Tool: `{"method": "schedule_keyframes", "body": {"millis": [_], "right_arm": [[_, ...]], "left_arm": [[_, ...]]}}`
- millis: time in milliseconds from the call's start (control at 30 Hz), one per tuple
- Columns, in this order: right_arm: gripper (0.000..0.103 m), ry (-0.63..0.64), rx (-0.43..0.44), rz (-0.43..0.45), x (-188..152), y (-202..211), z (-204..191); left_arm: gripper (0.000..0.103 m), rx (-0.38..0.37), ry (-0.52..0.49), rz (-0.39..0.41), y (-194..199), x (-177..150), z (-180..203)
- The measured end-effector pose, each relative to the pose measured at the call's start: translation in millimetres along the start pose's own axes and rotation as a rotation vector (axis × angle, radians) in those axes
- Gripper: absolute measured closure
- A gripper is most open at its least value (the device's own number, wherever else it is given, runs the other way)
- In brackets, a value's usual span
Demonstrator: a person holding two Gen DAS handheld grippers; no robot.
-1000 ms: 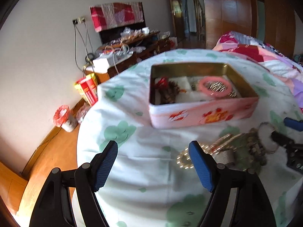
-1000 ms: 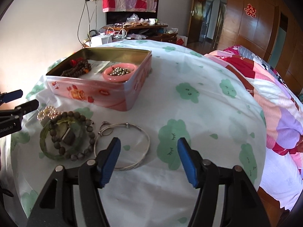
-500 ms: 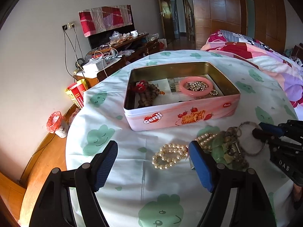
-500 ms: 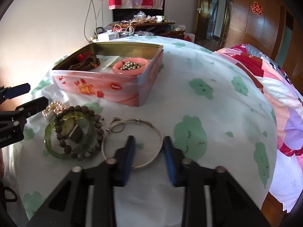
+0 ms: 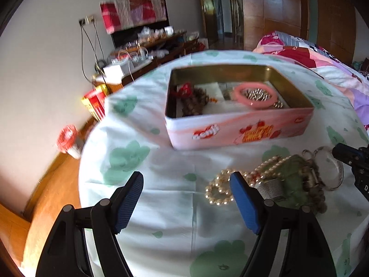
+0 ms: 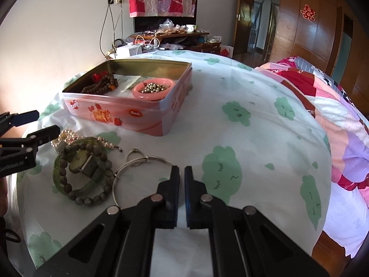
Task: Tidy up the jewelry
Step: 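Close the left tool on the pearl necklace while the right tool grasps the silver hoop bangle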
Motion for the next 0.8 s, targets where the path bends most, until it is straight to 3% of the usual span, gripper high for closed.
{"method": "schedule_keyframes", "body": {"millis": [133, 333, 400, 467, 567, 800], "right_arm": [[0.097, 0.014, 0.004, -0.017, -1, -4, -3], [0.090, -0.004, 0.016, -0.026, -1, -7, -1], [0.090, 0.018, -0.002, -0.027, -2, -7, -5], [0.090, 0.035, -0.018, -0.024, -2, -7, -8], [0.090, 0.039, -0.018, -0.024, -2, -7, -7], [0.090, 0.039, -0.010, -0.017, -3, -7, -6]], "left_arm": [[0.026, -0.074, 0.005, -0.019, -5, -2, 3], [0.026, -0.072, -0.035, -0.011, -7, -1, 13], [0.040, -0.088, -0.053, 0.004, -5, -3, 15], [0.093, -0.130, -0.104, -0.023, -6, -4, 23], [0.094, -0.116, -0.135, -0.006, -4, -5, 28], [0.097, -0.140, -0.054, 0.014, 9, -1, -1]]}}
Point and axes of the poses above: each gripper's, at about its wrist camera, not at the fingertips, and y roughly against the way its jaws point, z to its right, x to its top, the point moved 1 cm from there along -y, roughly the way its jaws point, and after that the axes turned 10 degrees about -z, right-handed, at the moved point
